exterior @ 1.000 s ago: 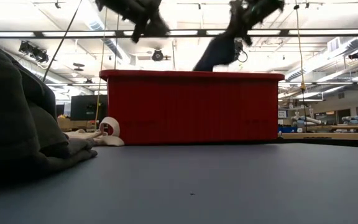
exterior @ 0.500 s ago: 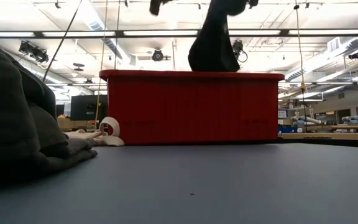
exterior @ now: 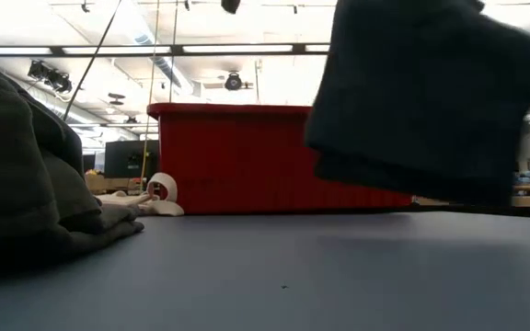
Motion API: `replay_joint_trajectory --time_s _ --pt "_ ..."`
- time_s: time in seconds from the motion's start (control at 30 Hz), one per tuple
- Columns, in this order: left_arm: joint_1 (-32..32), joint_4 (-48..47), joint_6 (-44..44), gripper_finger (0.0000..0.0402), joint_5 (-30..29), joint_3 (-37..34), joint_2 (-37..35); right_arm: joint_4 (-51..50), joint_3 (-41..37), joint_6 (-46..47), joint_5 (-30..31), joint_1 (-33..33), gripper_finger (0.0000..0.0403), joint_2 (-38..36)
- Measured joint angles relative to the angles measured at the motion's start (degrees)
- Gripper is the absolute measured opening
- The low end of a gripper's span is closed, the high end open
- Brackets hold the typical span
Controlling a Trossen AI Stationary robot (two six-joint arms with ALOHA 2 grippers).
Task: Fold laundry
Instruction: Remove the dark blue shorts from the red bin
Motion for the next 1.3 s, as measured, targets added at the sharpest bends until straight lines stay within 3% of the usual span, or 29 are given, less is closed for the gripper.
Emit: replay_joint_trajectory --time_s 0.23,0.37,0.5,0.63,0.93,1.1,1.3 --pt "-4.6 -23.2 -14.0 0.0128 -1.6 -0.5 0.1 4.2 -6.7 16.4 16.0 9.7 0.0023 5.4" --pt "-10.8 -24.9 -18.7 0.0128 -7.2 -6.1 0.1 6.2 -9.0 24.3 17.1 12.6 0.0018 9.8" --pt "-15.5 -13.3 -18.1 0.0128 -8.1 -13.8 0.1 7.8 -9.2 24.9 16.8 16.5 0.0018 13.2" --pt "-17.7 0.0 -18.0 0.0128 -7.0 -19.6 0.2 8.0 -9.2 19.8 20.5 21.2 0.0019 14.8" --pt "-18.8 16.8 -9.4 0.014 -8.7 -21.4 0.5 12.9 -9.1 2.9 33.3 27.9 0.0021 13.2" --pt "-18.1 24.6 -9.1 0.0201 -9.7 -21.4 2.8 15.2 -9.1 -7.8 41.3 29.2 0.0021 13.3" --pt "-17.1 24.4 -4.3 0.0295 -10.0 -21.4 5.8 18.9 -9.1 -9.0 44.9 28.5 0.0023 13.0"
